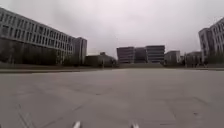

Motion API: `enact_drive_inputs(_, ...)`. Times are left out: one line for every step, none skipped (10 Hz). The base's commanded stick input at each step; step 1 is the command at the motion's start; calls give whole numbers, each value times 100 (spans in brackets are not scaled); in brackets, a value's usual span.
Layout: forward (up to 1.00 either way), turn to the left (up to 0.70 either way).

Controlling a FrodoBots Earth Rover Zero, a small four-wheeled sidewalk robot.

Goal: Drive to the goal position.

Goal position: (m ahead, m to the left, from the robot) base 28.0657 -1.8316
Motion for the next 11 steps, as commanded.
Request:
enact_drive_inputs(70,0)
enact_drive_inputs(70,0)
enact_drive_inputs(70,0)
enact_drive_inputs(70,0)
enact_drive_inputs(70,0)
enact_drive_inputs(70,0)
enact_drive_inputs(70,0)
enact_drive_inputs(70,0)
enact_drive_inputs(70,0)
enact_drive_inputs(70,0)
enact_drive_inputs(70,0)
